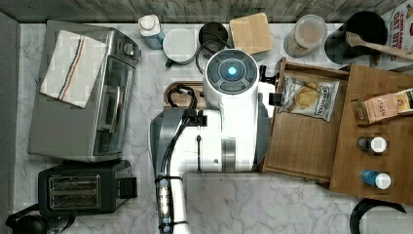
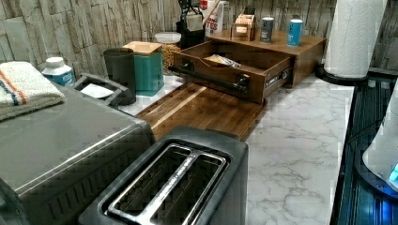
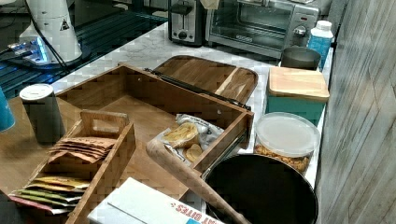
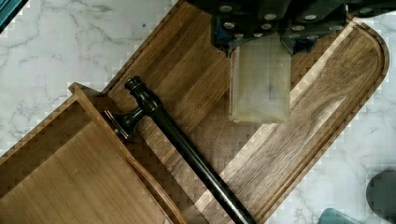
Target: Place the butter on the board.
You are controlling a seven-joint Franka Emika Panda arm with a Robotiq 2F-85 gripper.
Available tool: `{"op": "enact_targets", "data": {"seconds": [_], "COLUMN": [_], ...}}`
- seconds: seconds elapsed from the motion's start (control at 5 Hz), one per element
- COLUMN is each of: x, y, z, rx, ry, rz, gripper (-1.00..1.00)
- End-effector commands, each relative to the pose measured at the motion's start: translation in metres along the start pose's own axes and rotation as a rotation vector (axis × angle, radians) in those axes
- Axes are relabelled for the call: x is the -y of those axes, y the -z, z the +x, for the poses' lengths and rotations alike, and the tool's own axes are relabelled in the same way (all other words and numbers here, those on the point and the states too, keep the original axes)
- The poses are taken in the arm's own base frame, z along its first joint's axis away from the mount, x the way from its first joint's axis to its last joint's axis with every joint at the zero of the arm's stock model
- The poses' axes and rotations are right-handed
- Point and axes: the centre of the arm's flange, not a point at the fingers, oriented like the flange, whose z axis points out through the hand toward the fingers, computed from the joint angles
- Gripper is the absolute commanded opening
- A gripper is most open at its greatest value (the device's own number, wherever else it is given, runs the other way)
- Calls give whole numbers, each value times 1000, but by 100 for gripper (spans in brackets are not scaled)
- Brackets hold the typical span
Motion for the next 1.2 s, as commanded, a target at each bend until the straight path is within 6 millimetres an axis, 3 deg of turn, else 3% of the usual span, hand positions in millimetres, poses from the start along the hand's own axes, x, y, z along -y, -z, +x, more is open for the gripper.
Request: {"op": "enact_targets", "data": {"seconds": [0.2, 0.6, 1.0, 1.2], "x": [-7, 2, 15, 18], "y": [-16, -37, -84, -115], "z": [-24, -78, -117, -126], "rx": [-44, -70, -117, -115], "ry": [22, 100, 106, 69], "rz": [46, 121, 131, 138], "gripper": [-100, -100, -100, -100]}}
